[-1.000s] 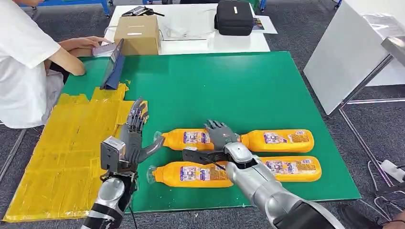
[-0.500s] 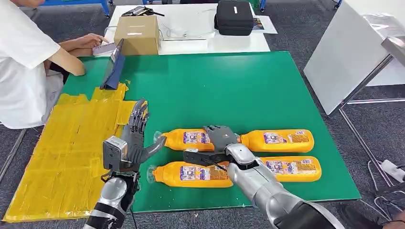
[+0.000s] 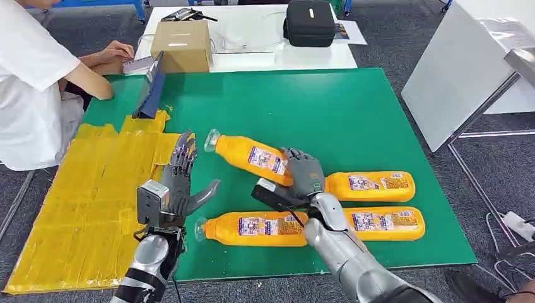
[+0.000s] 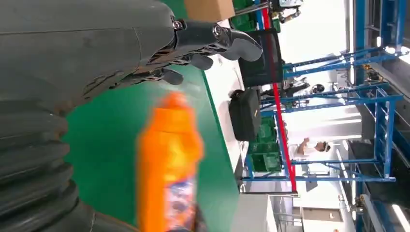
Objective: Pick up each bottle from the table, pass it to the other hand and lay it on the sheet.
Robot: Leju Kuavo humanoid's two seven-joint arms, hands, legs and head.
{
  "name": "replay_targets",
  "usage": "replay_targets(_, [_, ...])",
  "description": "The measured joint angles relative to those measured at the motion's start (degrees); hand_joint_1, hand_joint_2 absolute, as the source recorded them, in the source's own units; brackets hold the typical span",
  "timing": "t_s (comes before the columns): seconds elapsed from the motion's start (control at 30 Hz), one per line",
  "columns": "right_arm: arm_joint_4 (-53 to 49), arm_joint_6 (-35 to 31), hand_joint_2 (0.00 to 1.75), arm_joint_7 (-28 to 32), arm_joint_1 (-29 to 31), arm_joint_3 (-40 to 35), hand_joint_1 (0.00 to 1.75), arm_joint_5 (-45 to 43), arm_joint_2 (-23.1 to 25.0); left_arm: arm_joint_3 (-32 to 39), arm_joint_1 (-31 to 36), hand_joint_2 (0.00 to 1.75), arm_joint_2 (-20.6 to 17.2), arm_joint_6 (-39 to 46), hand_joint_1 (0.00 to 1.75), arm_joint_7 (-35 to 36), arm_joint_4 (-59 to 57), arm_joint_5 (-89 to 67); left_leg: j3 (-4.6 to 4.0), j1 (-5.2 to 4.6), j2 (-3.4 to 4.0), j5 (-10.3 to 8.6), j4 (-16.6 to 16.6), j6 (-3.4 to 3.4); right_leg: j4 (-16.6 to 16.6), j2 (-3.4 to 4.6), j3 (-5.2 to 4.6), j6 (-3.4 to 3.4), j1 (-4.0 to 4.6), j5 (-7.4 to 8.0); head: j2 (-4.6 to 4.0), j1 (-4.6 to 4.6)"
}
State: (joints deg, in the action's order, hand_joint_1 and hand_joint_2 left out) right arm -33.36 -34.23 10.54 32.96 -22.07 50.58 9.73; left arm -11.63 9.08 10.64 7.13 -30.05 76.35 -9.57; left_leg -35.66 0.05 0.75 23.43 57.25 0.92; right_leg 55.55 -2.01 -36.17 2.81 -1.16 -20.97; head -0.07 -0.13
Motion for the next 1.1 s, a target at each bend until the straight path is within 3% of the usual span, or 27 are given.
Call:
replay_targets(0.27, [-9.1,-5.5,1.75,5.7,-4.6,9.9,1.73,-5.3,-0.1,-0.1,0.0,1.75,0.0,0.8,0.00,-0.1,0.0,-0.8,0.00,0.00,0.00,0.00,0.0,0.00,0.0,0.01,0.00,0.00,0.01,0.00,0.00,-0.02])
replay_targets(0.57, [-16.8,-2.8,1.75,11.0,-8.4,14.0,1.73,-10.5,0.9,-0.9,0.0,1.75,0.2,0.9,0.00,0.1,0.0,-1.8,0.00,0.00,0.00,0.00,0.0,0.00,0.0,0.01,0.00,0.00,0.01,0.00,0.00,-0.02])
replay_targets(0.7, [-24.9,1.7,1.75,16.1,-13.6,11.6,1.71,-14.4,2.5,-2.9,-0.1,1.75,0.2,-2.0,0.00,0.8,0.6,-2.4,-0.03,0.01,0.00,0.01,0.0,-0.01,0.0,-0.01,-0.03,-0.02,0.02,-0.03,0.00,-0.02])
replay_targets(0.73, [-26.8,2.1,1.75,16.7,-15.0,10.6,1.55,-14.9,2.8,-3.5,-0.1,1.75,0.2,-2.6,0.00,1.1,1.1,-2.4,-0.06,0.01,-0.01,0.01,0.0,-0.01,0.0,-0.01,-0.05,-0.02,0.02,-0.03,0.00,0.00])
replay_targets(0.83, [-32.4,3.1,1.75,17.7,-18.2,7.2,1.43,-16.0,3.2,-5.8,-0.1,1.75,0.0,-4.3,0.00,1.9,2.3,-2.2,-0.08,0.01,0.00,0.02,0.0,0.00,0.0,0.00,-0.07,-0.02,0.02,-0.04,0.00,0.00])
replay_targets(0.87, [-33.7,3.7,1.75,18.3,-19.0,6.2,1.50,-16.1,3.2,-6.6,-0.1,1.75,0.0,-5.5,0.00,2.2,2.7,-1.1,-0.08,0.01,0.00,0.03,0.0,0.00,0.0,0.00,-0.07,-0.02,0.01,-0.04,0.00,-0.02])
replay_targets(1.1, [-36.0,2.9,1.75,19.1,-20.9,-0.4,1.54,-13.0,3.2,-9.6,0.7,1.75,-0.9,-15.0,0.00,4.0,5.4,11.1,-0.08,0.01,-0.01,0.00,0.0,0.00,0.0,0.00,-0.07,-0.02,0.01,-0.03,0.00,0.00])
